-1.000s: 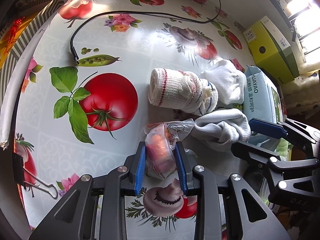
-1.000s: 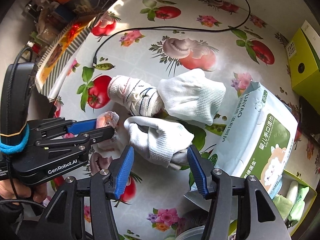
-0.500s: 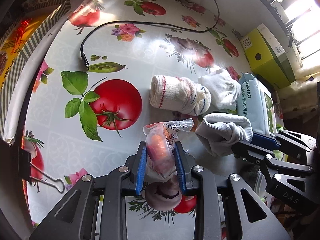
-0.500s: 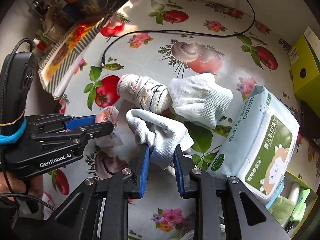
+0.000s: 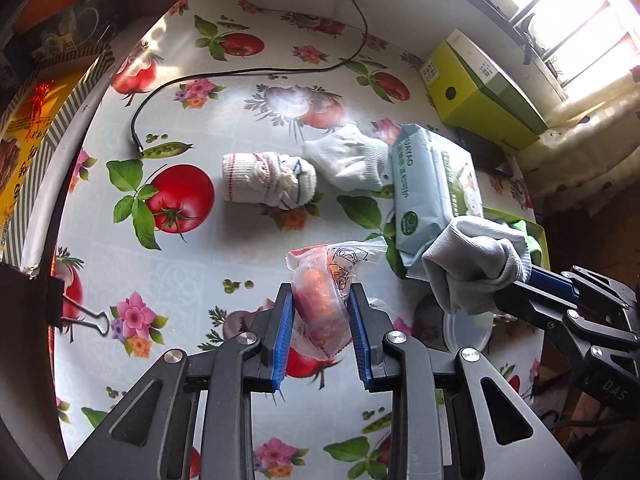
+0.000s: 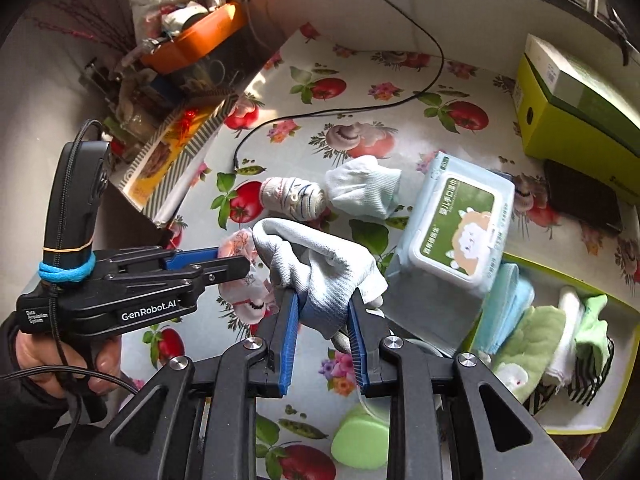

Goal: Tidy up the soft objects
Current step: 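Carry the glove into the box and open the right gripper while the left gripper carries the bag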

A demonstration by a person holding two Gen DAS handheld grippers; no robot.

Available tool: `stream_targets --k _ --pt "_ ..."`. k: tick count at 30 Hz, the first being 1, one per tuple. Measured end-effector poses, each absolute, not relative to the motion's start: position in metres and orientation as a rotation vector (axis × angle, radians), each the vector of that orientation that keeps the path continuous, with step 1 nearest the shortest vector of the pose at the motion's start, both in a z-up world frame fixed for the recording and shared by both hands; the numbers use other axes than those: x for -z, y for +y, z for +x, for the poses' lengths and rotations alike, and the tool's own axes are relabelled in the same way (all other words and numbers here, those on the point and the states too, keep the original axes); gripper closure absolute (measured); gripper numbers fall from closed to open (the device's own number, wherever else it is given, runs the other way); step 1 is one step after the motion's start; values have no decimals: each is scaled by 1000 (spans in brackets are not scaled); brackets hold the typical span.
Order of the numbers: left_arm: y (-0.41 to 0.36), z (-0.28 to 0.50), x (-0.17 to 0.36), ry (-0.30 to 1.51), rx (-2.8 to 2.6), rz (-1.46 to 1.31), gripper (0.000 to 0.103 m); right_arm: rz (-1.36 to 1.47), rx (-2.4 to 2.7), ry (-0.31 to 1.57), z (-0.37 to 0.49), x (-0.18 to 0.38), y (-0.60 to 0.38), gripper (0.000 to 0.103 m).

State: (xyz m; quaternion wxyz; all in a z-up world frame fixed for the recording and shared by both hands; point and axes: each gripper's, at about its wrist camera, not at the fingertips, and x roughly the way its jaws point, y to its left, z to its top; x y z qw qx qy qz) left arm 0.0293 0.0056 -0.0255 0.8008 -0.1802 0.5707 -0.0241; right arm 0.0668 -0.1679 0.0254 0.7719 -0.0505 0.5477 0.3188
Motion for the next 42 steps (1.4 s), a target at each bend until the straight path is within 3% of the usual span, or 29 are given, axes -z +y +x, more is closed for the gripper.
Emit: stream_targets --k 12,42 --pt "-47 34 -5 1191 132 -330 75 1 -589 1123 53 -49 -248 81" --pt "-131 72 -26 1208 288 -213 75 217 -258 1096 68 -33 -404 81"
